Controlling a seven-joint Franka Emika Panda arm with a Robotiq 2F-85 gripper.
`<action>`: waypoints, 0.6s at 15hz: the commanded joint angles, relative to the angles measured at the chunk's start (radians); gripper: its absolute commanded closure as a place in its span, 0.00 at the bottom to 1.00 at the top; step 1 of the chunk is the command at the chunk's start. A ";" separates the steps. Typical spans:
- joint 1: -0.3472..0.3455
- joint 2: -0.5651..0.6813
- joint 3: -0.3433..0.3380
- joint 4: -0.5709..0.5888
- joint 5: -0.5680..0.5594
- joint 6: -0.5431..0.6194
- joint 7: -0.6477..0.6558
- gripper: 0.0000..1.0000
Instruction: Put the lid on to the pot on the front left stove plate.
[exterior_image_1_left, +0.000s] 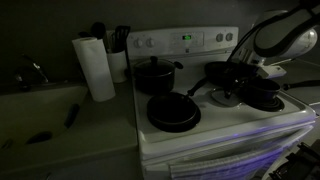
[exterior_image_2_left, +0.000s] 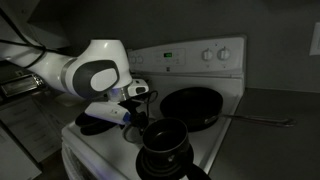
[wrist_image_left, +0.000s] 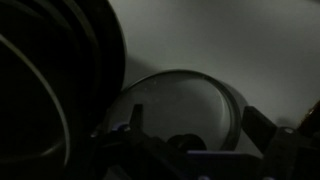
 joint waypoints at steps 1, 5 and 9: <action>-0.013 0.045 -0.012 0.039 -0.004 -0.003 -0.048 0.00; -0.018 0.061 -0.012 0.073 -0.034 -0.010 -0.049 0.00; -0.025 0.098 -0.012 0.115 -0.088 -0.020 -0.032 0.00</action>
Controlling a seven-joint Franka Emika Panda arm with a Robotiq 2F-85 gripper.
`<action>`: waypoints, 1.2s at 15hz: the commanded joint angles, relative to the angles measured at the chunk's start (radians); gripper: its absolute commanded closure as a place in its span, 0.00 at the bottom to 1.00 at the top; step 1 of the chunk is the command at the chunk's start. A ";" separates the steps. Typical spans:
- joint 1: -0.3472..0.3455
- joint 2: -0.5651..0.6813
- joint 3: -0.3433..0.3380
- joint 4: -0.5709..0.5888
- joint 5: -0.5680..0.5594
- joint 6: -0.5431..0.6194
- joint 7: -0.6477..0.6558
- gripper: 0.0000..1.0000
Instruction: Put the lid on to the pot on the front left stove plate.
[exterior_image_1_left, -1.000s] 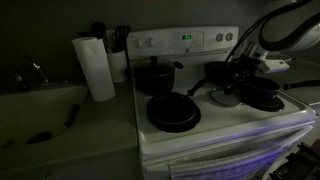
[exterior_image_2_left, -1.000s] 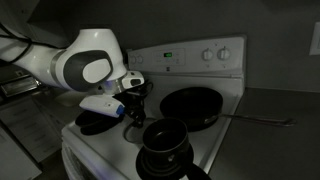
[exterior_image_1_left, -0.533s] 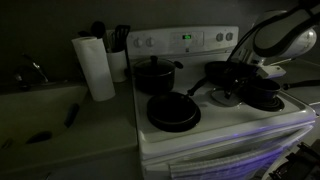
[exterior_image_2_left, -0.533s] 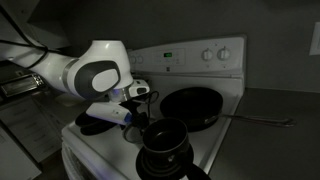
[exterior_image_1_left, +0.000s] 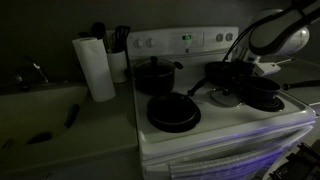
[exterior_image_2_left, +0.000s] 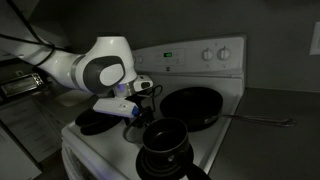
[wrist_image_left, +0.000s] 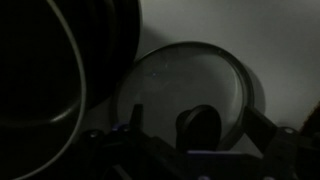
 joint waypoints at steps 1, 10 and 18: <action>-0.018 0.061 -0.004 0.058 -0.057 -0.019 -0.005 0.00; -0.015 0.122 0.009 0.178 -0.087 -0.074 0.013 0.00; -0.005 0.098 0.026 0.175 -0.087 -0.160 0.103 0.00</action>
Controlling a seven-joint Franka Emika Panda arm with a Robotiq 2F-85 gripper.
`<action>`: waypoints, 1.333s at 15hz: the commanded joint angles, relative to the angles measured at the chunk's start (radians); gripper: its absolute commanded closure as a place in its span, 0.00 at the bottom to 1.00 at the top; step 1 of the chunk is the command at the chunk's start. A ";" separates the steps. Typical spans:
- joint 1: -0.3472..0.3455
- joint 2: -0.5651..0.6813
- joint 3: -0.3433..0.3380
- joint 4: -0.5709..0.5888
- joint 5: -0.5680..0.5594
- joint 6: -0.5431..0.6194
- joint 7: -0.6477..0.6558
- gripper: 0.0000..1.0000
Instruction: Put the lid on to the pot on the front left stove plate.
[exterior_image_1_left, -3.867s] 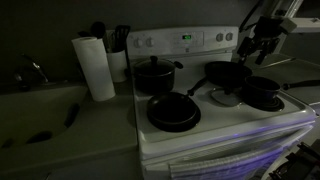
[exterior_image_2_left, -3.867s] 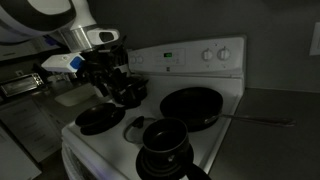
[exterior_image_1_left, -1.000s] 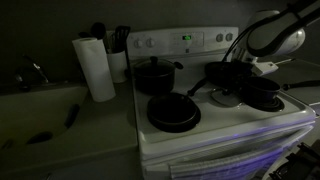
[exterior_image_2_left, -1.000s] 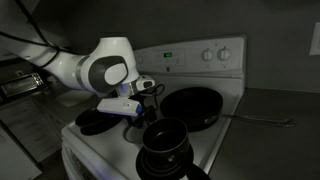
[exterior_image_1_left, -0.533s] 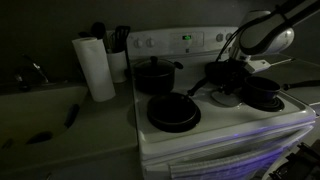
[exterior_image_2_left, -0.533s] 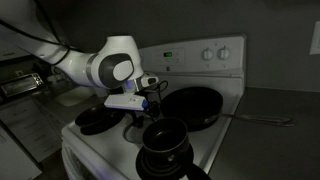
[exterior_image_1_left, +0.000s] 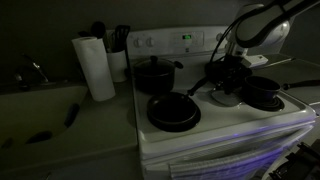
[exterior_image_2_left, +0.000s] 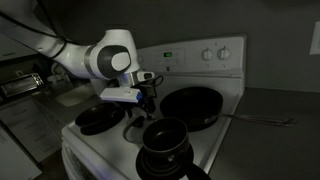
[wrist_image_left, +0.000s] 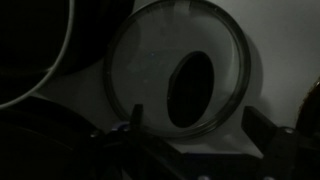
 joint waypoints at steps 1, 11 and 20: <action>0.003 -0.006 0.005 -0.020 -0.034 -0.029 0.076 0.00; 0.009 -0.007 0.007 -0.036 -0.074 -0.024 0.162 0.46; 0.008 -0.036 0.006 -0.034 -0.077 -0.050 0.167 0.86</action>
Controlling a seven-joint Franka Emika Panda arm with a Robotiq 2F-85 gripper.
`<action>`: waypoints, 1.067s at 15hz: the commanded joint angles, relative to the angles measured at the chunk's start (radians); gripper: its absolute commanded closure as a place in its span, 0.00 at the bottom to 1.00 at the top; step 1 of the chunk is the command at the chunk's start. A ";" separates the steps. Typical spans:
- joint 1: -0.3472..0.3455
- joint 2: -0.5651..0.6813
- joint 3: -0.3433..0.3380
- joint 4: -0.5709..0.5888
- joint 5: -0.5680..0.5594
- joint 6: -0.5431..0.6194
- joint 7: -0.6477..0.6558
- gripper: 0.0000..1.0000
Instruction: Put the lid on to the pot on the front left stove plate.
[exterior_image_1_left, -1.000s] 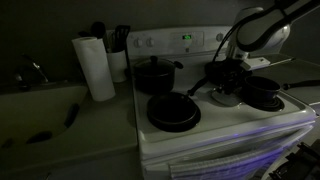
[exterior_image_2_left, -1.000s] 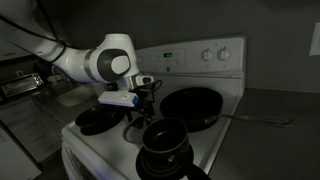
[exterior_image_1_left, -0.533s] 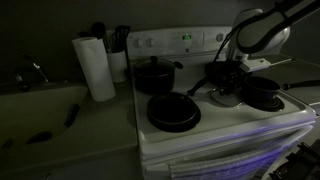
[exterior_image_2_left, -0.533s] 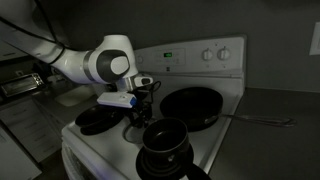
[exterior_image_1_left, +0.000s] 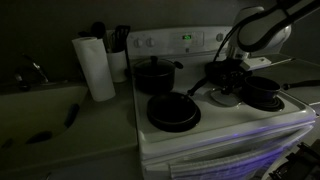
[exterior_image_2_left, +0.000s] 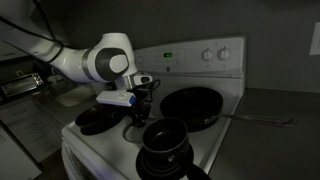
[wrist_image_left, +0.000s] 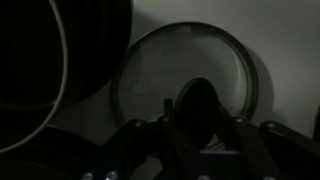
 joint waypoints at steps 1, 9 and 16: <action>0.000 -0.029 0.003 0.001 -0.025 -0.050 0.025 0.86; 0.015 -0.107 0.023 0.115 -0.044 -0.194 0.008 0.86; 0.008 -0.171 0.032 0.155 -0.093 -0.265 0.063 0.86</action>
